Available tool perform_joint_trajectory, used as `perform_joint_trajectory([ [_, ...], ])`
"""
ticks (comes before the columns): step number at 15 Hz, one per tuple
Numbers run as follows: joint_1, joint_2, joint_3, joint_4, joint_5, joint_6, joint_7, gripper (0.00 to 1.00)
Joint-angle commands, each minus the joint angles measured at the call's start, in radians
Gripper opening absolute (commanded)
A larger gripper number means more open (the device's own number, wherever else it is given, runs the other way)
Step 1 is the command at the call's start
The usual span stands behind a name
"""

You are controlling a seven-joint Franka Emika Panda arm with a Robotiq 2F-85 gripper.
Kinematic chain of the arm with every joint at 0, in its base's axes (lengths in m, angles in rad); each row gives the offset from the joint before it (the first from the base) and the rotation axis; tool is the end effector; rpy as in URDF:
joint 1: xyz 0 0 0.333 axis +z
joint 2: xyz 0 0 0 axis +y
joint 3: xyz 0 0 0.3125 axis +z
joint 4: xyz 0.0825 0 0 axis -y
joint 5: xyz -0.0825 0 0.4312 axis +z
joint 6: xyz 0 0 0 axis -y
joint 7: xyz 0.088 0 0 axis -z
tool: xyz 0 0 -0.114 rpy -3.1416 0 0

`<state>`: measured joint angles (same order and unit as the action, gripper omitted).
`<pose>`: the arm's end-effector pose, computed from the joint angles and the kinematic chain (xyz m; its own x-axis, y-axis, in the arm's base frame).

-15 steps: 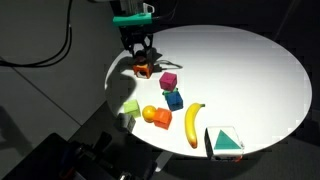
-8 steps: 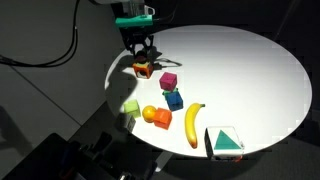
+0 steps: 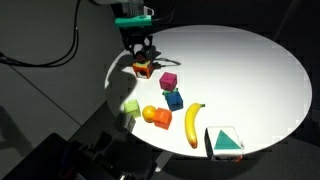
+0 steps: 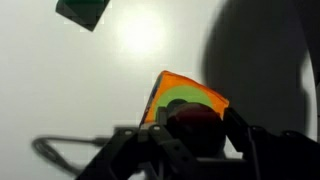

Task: Put the plum on the orange plushy cube

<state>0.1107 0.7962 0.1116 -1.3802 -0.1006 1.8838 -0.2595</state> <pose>0.7208 0.1417 0.1829 0.8368 0.4736 -0.2747 0.4740 -0.8778 -0.0695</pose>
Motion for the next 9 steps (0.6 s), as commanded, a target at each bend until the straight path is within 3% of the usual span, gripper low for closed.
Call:
perform_joint_trajectory([
  [1,0.010,0.010,-0.008,0.037,-0.002,-0.040,0.025,0.34],
  [9,0.006,0.002,-0.011,0.024,-0.001,-0.038,0.029,0.34],
])
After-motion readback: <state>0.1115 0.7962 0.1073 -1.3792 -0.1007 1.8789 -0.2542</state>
